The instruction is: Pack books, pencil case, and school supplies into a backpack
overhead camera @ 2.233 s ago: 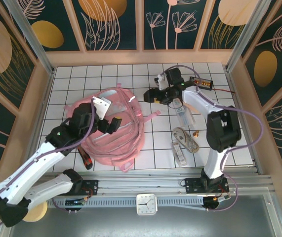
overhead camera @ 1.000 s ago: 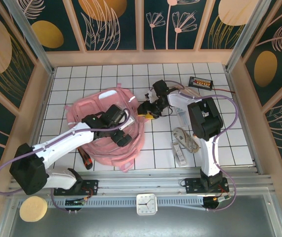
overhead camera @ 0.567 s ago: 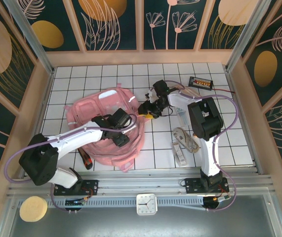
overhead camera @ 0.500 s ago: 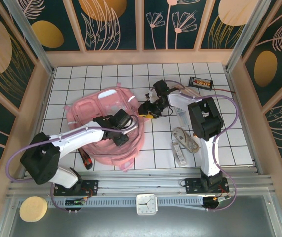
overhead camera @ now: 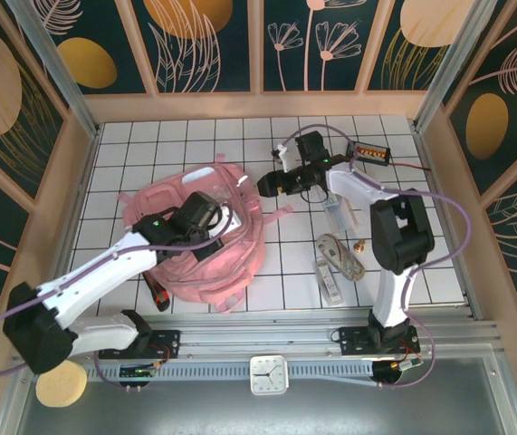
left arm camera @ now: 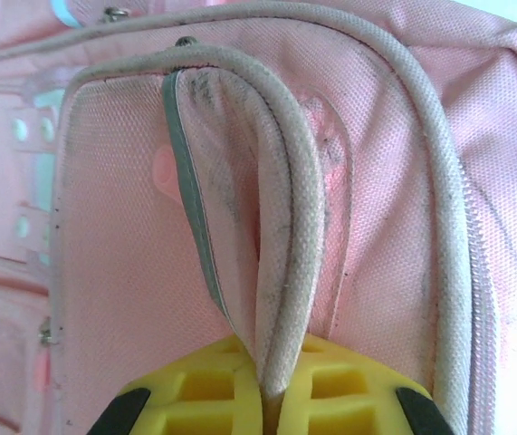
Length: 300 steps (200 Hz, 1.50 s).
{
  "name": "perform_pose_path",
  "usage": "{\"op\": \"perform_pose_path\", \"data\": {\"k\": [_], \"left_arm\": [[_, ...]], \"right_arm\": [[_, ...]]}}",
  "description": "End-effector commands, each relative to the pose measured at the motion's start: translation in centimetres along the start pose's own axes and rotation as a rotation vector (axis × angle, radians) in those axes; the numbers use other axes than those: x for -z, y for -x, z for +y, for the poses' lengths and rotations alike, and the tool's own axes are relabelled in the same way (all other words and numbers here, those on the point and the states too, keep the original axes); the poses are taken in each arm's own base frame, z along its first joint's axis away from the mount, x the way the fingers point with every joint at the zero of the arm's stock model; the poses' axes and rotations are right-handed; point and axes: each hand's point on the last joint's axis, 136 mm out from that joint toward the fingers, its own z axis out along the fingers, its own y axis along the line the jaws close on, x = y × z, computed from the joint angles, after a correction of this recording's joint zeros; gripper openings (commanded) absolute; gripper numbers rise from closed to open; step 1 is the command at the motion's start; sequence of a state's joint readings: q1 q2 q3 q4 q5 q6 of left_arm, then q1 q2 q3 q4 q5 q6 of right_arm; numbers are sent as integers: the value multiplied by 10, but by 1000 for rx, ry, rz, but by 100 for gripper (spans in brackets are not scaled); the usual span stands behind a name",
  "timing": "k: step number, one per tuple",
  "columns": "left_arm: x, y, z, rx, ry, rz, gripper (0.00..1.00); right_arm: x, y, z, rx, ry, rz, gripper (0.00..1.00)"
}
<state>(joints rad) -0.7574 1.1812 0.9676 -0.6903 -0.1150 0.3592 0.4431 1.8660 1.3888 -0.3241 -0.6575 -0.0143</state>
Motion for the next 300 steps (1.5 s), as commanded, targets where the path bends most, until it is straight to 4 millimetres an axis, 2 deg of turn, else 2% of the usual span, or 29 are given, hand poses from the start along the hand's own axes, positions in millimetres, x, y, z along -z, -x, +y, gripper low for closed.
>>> {"op": "perform_pose_path", "data": {"k": [1, 27, 48, 79, 100, 147, 162, 167, 173, 207, 226, 251, 267, 276, 293, 300], "left_arm": [[33, 32, 13, -105, 27, -135, 0], [36, 31, 12, -132, 17, -139, 0], [35, 29, 14, -131, 27, -147, 0], [35, 34, 17, -131, 25, -147, 0], [42, 37, 22, -130, 34, -152, 0], [41, 38, 22, -136, 13, -146, 0], [40, 38, 21, -141, 8, -138, 0], [40, 38, 21, -142, 8, -138, 0], [40, 38, 22, -146, 10, -139, 0], [40, 35, 23, -152, 11, -136, 0], [40, 32, 22, -152, 6, -134, 0], [39, 29, 22, -151, 2, -130, 0], [39, 28, 21, -148, 0, -135, 0], [38, 26, 21, -149, 0, -129, 0], [38, 24, 22, -145, 3, -128, 0], [38, 23, 22, -141, 4, -129, 0]], "right_arm": [[12, 23, 31, 439, 61, -117, 82], [5, 23, 30, 671, 105, -143, 83], [-5, 22, 34, 718, 181, -131, 83], [-21, -11, 24, 751, 173, -72, 82], [-28, -29, 29, 834, 177, -80, 82], [-51, -29, 28, 909, 142, -79, 82], [-54, -23, 30, 931, 126, -97, 82], [-59, -25, 39, 948, 143, -99, 82], [-62, -26, 40, 949, 154, -99, 82], [-80, -35, 36, 925, 201, -63, 78], [-86, -36, 34, 914, 211, -61, 72], [-90, -35, 31, 899, 207, -59, 55], [-90, -33, 31, 894, 194, -65, 50], [-89, -33, 31, 894, 184, -64, 43], [-84, -36, 30, 888, 167, -42, 20], [-81, -37, 29, 884, 160, -36, 16]]}}
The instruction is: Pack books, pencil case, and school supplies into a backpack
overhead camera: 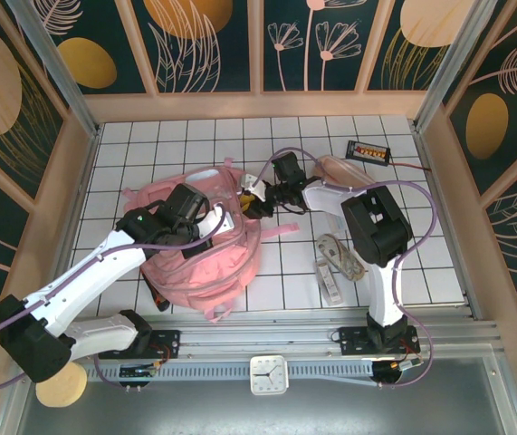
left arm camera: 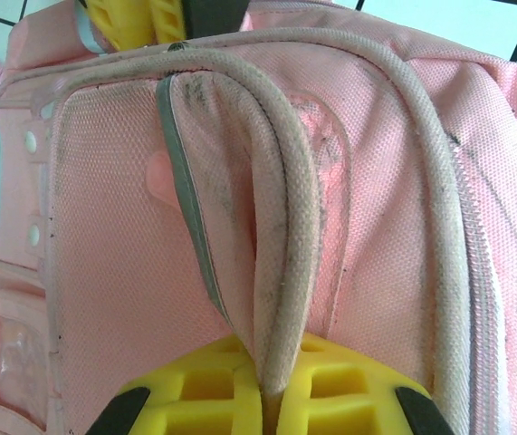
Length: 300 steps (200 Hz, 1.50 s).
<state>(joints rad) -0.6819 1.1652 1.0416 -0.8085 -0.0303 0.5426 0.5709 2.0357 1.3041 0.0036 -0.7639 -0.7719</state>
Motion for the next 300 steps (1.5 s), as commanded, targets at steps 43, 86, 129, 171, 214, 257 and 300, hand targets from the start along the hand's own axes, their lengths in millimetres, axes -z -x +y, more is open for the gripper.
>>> {"op": "perform_pose_path", "data": {"k": [43, 86, 129, 171, 214, 257, 300], "left_arm": [[12, 15, 16, -8, 70, -94, 0], [-1, 13, 26, 51, 112, -51, 0], [-17, 28, 41, 141, 140, -61, 0], [-21, 44, 73, 256, 273, -90, 0], [-53, 86, 104, 544, 268, -57, 0], [-79, 113, 113, 635, 267, -49, 0], [-90, 143, 123, 736, 231, -54, 0]], "right_arm": [[21, 1, 6, -2, -74, 70, 10], [44, 3, 17, -11, -111, 144, 7], [60, -1, 45, -51, -93, 237, 5], [79, -9, 72, -119, -121, 299, 5], [76, 36, 88, -361, -202, 185, 0], [74, 42, 101, -615, -309, 156, 0], [83, 36, 101, -792, -442, 147, 0]]}}
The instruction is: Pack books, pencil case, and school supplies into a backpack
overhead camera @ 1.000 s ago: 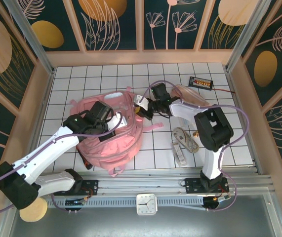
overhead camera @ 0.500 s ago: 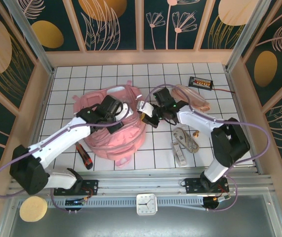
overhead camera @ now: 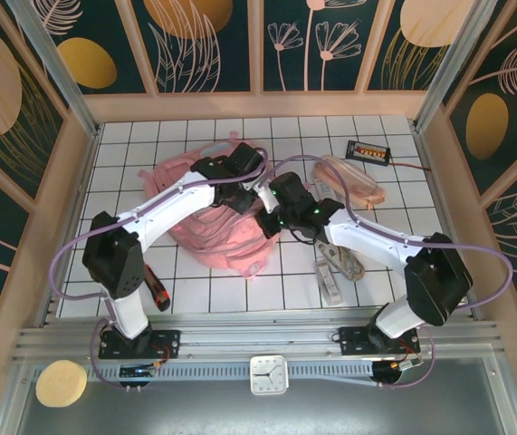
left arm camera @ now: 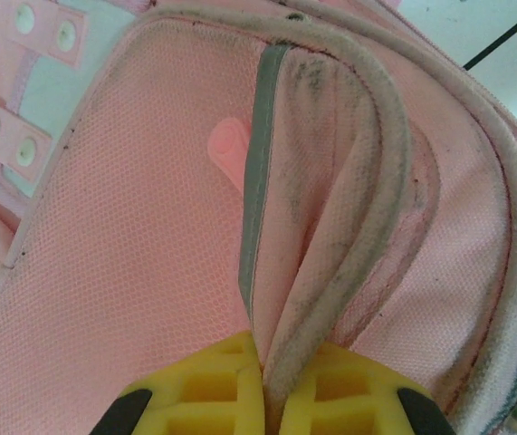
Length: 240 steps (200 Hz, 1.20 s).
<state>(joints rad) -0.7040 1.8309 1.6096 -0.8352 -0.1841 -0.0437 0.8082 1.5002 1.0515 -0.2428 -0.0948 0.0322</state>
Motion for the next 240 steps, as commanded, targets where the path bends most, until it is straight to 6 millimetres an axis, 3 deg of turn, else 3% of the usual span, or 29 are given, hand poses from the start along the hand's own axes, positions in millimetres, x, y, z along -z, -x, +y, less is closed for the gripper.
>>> {"op": "perform_pose_path", "data": {"k": [1, 30, 55, 87, 122, 149, 168, 186, 206, 215, 240], "left_arm": [[14, 74, 17, 209, 39, -213, 0], [1, 90, -6, 352, -93, -161, 0], [-6, 107, -15, 440, -146, -169, 0], [-10, 135, -29, 486, -229, -191, 0], [-3, 158, -43, 542, -334, -205, 0], [8, 169, -52, 574, -408, -223, 0], [10, 164, -48, 550, -387, -212, 0], [11, 156, -40, 513, -356, -207, 0], [22, 150, -33, 498, -355, -219, 0], [29, 150, -32, 494, -367, -233, 0], [40, 150, -28, 487, -391, -245, 0]], "right_arm": [[15, -15, 24, -179, 46, 26, 0], [15, 1, 34, -374, 77, -99, 0], [14, 14, 78, -335, 167, -191, 0], [-9, -6, 116, -266, 208, -122, 0], [-36, -22, 124, -246, 185, -74, 0], [-63, -8, 137, -228, 193, -71, 0], [-66, 1, 147, -215, 229, -74, 0], [-49, 0, 139, -240, 206, -76, 39], [-14, -5, 125, -256, 177, -89, 68], [1, -7, 113, -289, 162, -95, 73], [37, -4, 82, -396, 192, -122, 74]]}}
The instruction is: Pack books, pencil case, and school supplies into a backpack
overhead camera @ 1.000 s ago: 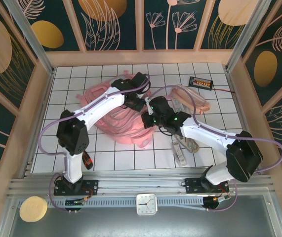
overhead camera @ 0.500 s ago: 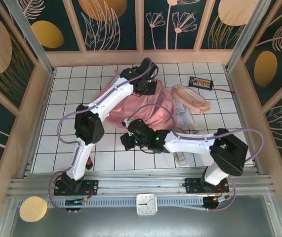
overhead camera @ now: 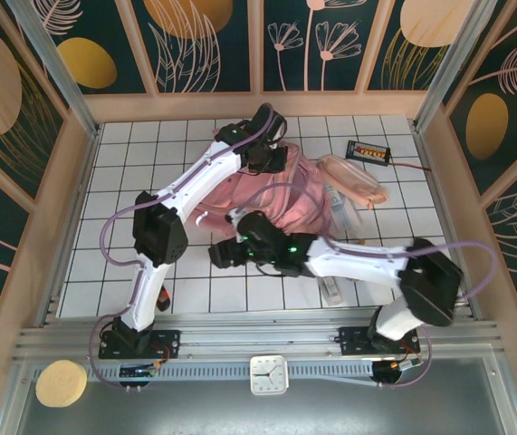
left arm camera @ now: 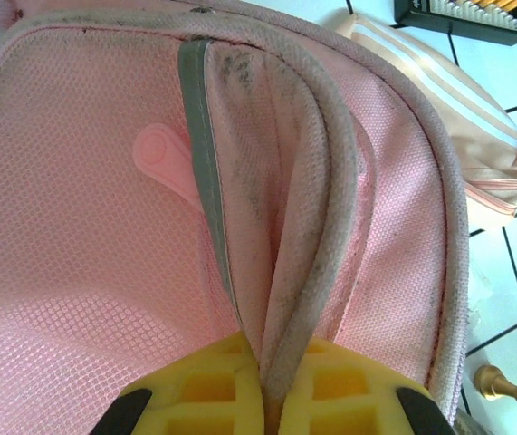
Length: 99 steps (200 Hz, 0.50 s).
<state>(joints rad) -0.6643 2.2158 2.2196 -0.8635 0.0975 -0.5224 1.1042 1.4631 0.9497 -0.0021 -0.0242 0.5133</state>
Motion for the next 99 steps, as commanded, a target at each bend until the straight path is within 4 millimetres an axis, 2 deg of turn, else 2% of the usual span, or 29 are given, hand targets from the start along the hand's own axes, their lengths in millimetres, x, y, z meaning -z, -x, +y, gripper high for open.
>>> {"op": "perform_pose_path", "data": {"k": [1, 14, 35, 44, 67, 79, 89, 99], "left_arm": [[51, 25, -23, -40, -113, -96, 0], [58, 26, -23, -50, -124, -100, 0], [67, 26, -25, -67, -149, -103, 0], [71, 26, -27, -69, -157, -106, 0], [79, 23, -33, -92, -195, -103, 0], [84, 22, -34, -100, -204, -113, 0], [90, 23, -36, -106, -216, -127, 0], [93, 23, -38, -106, -229, -132, 0]], "right_arm": [[39, 16, -25, -113, -14, -44, 74], [58, 29, -41, -160, -9, -86, 76], [81, 48, -83, -253, -56, -147, 80], [85, 50, -105, -309, -71, -140, 80], [92, 61, -136, -353, -81, -102, 80], [96, 65, -161, -387, -118, -89, 79], [97, 67, -171, -395, -118, -88, 78], [97, 76, -170, -377, -88, -110, 77]]}}
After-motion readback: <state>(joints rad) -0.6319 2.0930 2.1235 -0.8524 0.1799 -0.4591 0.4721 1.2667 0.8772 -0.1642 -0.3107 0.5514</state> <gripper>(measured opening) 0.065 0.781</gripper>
